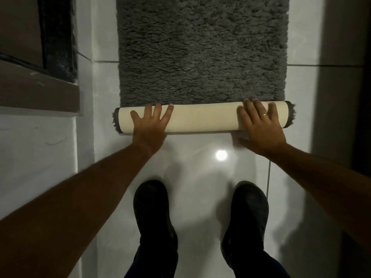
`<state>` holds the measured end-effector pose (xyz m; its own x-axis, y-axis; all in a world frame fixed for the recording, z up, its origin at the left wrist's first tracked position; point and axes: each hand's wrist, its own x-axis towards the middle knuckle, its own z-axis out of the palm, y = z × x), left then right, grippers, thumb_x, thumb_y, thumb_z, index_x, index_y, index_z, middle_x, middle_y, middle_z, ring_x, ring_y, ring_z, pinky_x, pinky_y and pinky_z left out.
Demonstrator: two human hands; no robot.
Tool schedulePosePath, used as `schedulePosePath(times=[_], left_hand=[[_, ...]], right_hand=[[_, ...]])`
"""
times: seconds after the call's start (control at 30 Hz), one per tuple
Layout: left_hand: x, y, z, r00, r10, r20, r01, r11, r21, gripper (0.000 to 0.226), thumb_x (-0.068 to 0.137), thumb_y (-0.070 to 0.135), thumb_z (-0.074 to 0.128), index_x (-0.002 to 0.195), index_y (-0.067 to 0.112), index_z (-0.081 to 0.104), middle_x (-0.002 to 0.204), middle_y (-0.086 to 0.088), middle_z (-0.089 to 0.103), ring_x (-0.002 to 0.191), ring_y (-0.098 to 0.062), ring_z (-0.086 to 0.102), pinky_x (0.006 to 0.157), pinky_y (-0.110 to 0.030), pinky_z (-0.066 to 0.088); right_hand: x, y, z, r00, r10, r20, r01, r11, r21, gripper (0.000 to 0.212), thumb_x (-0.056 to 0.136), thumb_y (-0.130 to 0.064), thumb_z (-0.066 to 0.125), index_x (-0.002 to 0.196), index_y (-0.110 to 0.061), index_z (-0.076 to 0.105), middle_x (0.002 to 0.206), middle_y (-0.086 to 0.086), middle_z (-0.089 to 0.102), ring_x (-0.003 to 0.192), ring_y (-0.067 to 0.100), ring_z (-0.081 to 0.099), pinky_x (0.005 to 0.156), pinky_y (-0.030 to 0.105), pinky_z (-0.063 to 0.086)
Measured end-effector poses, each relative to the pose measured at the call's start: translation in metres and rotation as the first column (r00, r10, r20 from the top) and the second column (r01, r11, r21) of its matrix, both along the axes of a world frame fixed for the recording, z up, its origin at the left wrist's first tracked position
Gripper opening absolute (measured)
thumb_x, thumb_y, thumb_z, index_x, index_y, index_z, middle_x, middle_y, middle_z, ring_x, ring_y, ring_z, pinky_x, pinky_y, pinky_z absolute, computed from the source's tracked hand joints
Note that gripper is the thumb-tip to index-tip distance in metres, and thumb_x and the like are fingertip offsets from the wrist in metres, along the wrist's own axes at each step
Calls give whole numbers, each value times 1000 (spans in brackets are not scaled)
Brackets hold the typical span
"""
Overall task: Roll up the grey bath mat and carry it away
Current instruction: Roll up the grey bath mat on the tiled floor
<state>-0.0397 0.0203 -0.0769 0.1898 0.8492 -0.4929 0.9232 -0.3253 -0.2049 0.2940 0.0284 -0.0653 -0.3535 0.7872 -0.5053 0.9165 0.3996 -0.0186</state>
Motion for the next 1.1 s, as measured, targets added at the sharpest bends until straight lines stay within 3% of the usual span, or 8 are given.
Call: schedulePosePath(times=[0.17, 0.33, 0.47, 0.63, 0.77, 0.87, 0.97, 1.1], left_hand=[[-12, 26, 13, 984, -6, 177, 17, 998, -60, 67, 89, 31, 61, 149, 22, 34, 139, -12, 53, 122, -38, 47, 93, -62, 38], [-24, 31, 34, 925, 149, 350, -31, 947, -320, 53, 89, 41, 61, 135, 25, 41, 127, -11, 64, 112, -36, 59, 94, -51, 44], [-27, 23, 38, 864, 277, 420, -31, 862, -505, 52, 88, 33, 68, 129, 17, 40, 129, -13, 55, 100, -36, 63, 84, -43, 52], [-35, 21, 21, 905, -29, 425, 44, 999, -24, 46, 89, 42, 51, 123, 12, 56, 122, -20, 51, 104, -39, 53, 90, -52, 43], [-12, -6, 19, 945, -13, 326, -97, 943, 319, 39, 99, 30, 46, 130, 9, 56, 107, -20, 61, 94, -37, 56, 80, -47, 40], [0, -17, 18, 920, 77, 385, -160, 969, 190, 55, 95, 51, 46, 125, 7, 55, 118, -23, 60, 110, -41, 55, 95, -53, 40], [1, -24, 12, 970, 4, 243, -16, 999, 46, 98, 72, 68, 66, 143, 6, 39, 147, -31, 40, 140, -48, 32, 113, -67, 18], [7, -3, 9, 989, 25, 149, -22, 999, -24, 124, 63, 67, 76, 155, 8, 17, 160, -29, 20, 148, -48, 14, 111, -74, 8]], right_hand=[[-8, 21, 4, 999, -43, -31, 44, 999, 30, 59, 81, -27, 73, 131, -8, 47, 134, 23, 57, 123, 45, 52, 102, 67, 36], [7, 23, 18, 989, -53, -137, 36, 992, -122, 53, 80, -48, 60, 119, -13, 51, 109, 15, 71, 95, 38, 67, 91, 53, 46], [7, 10, 21, 976, -122, -182, 75, 966, -248, 61, 80, -53, 60, 123, -13, 44, 120, 15, 63, 103, 37, 63, 93, 55, 44], [-5, -6, 19, 981, -136, -135, 150, 984, 94, 59, 83, -41, 52, 132, -8, 50, 141, 21, 47, 126, 43, 45, 105, 64, 33], [-15, -9, 20, 978, -173, -118, 189, 971, 146, 72, 82, -43, 52, 142, -4, 45, 143, 22, 48, 126, 42, 45, 106, 65, 31], [-15, -5, 18, 979, -158, -128, 172, 979, 106, 91, 77, -55, 55, 148, -3, 36, 142, 21, 48, 127, 41, 44, 108, 64, 30], [-15, 7, 14, 991, -93, -93, 102, 990, 101, 104, 71, -64, 67, 151, -8, 31, 137, 21, 51, 127, 41, 45, 108, 69, 28], [-18, 28, 12, 997, -48, -59, 55, 992, 111, 85, 71, -61, 70, 132, -6, 48, 142, 21, 50, 138, 42, 38, 109, 73, 23]])
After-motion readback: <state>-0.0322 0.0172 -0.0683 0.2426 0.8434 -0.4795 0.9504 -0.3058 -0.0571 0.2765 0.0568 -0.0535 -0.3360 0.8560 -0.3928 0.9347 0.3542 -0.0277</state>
